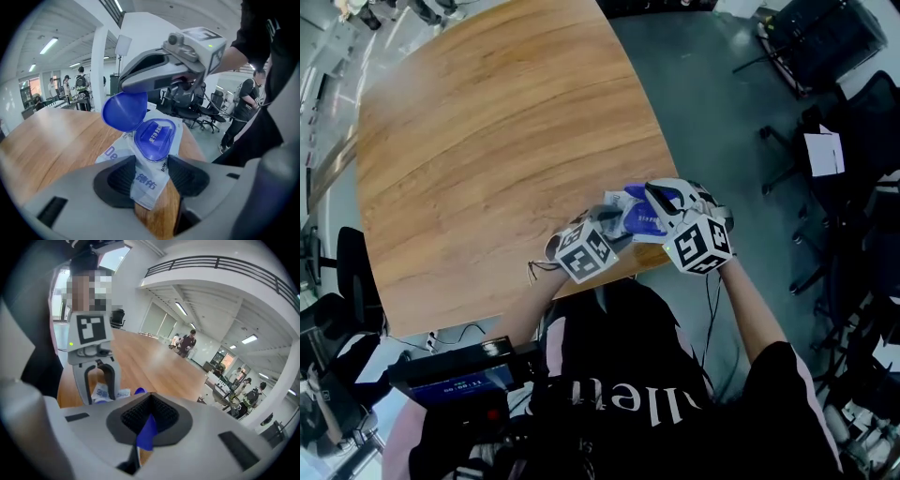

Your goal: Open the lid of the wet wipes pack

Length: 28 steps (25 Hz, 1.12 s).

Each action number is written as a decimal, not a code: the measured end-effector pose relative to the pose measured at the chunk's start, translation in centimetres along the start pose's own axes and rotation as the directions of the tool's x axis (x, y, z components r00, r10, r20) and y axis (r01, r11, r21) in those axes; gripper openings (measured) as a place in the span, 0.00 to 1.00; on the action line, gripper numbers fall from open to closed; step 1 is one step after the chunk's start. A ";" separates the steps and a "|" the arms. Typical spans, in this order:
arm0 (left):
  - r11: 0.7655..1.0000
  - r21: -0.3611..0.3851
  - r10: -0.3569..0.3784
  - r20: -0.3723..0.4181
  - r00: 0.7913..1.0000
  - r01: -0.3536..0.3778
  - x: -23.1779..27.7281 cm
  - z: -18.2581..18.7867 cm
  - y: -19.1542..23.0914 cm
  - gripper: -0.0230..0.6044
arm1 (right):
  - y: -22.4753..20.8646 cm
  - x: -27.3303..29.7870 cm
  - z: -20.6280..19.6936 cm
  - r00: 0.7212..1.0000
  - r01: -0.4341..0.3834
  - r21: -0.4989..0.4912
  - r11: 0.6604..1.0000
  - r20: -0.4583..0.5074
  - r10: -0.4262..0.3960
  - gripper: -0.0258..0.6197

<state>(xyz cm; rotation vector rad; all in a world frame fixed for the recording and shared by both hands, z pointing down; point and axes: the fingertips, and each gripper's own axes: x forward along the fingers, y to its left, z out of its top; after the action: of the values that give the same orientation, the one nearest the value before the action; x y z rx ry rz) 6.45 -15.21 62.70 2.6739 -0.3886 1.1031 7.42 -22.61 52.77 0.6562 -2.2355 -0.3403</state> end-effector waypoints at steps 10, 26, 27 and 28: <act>1.000 -0.004 -0.006 0.001 1.000 0.006 0.1 0.1 0.0 0.39 | -3.3 3.7 -4.1 0.993 0.046 0.152 0.987 -0.114 -0.029 0.06; 1.000 -0.009 0.006 -0.024 1.000 -0.006 0.2 0.1 0.0 0.39 | -3.9 3.9 -6.2 0.983 0.127 0.433 0.892 -0.173 -0.056 0.06; 1.000 -0.006 0.008 -0.025 1.000 -0.008 0.1 0.1 0.0 0.39 | -4.0 3.3 -6.0 0.984 0.136 0.445 0.885 -0.167 -0.068 0.06; 1.000 -0.004 0.007 -0.025 1.000 -0.007 0.1 0.0 -0.1 0.39 | -3.9 2.6 -5.9 0.984 0.147 0.455 0.878 -0.161 -0.081 0.06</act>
<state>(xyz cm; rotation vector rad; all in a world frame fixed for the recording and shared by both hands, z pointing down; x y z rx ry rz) 6.60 -15.12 62.78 2.6546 -0.3950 1.1358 11.70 -27.50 56.59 1.0343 -2.1589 0.1960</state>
